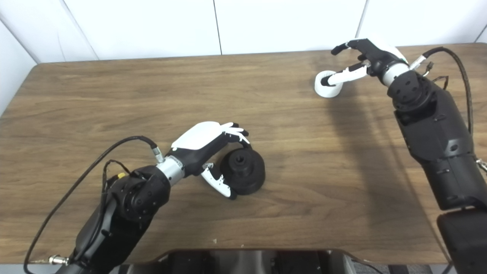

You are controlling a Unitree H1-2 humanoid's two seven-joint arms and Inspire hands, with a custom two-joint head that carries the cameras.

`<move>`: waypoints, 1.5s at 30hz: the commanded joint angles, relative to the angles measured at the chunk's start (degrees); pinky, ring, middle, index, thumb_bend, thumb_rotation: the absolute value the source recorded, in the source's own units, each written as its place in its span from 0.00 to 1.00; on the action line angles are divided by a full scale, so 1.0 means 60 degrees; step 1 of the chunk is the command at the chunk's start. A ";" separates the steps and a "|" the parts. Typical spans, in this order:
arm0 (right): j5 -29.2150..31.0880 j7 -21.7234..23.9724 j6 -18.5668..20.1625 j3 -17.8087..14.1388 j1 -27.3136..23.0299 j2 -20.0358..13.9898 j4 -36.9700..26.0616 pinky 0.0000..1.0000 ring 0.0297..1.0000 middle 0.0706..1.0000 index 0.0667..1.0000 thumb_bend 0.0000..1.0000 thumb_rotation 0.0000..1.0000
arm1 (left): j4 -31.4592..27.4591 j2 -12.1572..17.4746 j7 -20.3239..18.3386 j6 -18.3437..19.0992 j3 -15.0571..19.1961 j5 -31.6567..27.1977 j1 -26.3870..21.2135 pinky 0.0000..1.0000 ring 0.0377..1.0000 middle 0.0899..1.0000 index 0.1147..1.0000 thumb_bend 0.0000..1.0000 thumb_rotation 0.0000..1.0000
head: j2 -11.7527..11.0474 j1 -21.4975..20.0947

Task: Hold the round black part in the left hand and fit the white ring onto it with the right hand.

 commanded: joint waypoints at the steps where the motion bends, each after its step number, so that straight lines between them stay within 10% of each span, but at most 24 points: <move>1: -0.0124 -0.0094 -0.0432 -0.0021 -0.0653 -0.0278 -0.0085 0.84 0.95 0.90 0.74 0.91 0.34 | -0.0195 0.0026 0.0078 -0.0168 0.0103 0.0072 -0.0227 0.82 0.97 0.89 0.59 0.87 0.11 | 0.0002 0.0006; 45: -0.0640 -0.0040 -0.0988 0.0632 -0.0800 -0.0080 0.1217 0.80 0.93 0.89 0.75 0.90 0.35 | -0.0439 -0.0084 -0.0086 -0.0143 0.0118 0.0162 -0.0217 0.81 0.98 0.89 0.59 0.89 0.13 | -0.0007 0.0182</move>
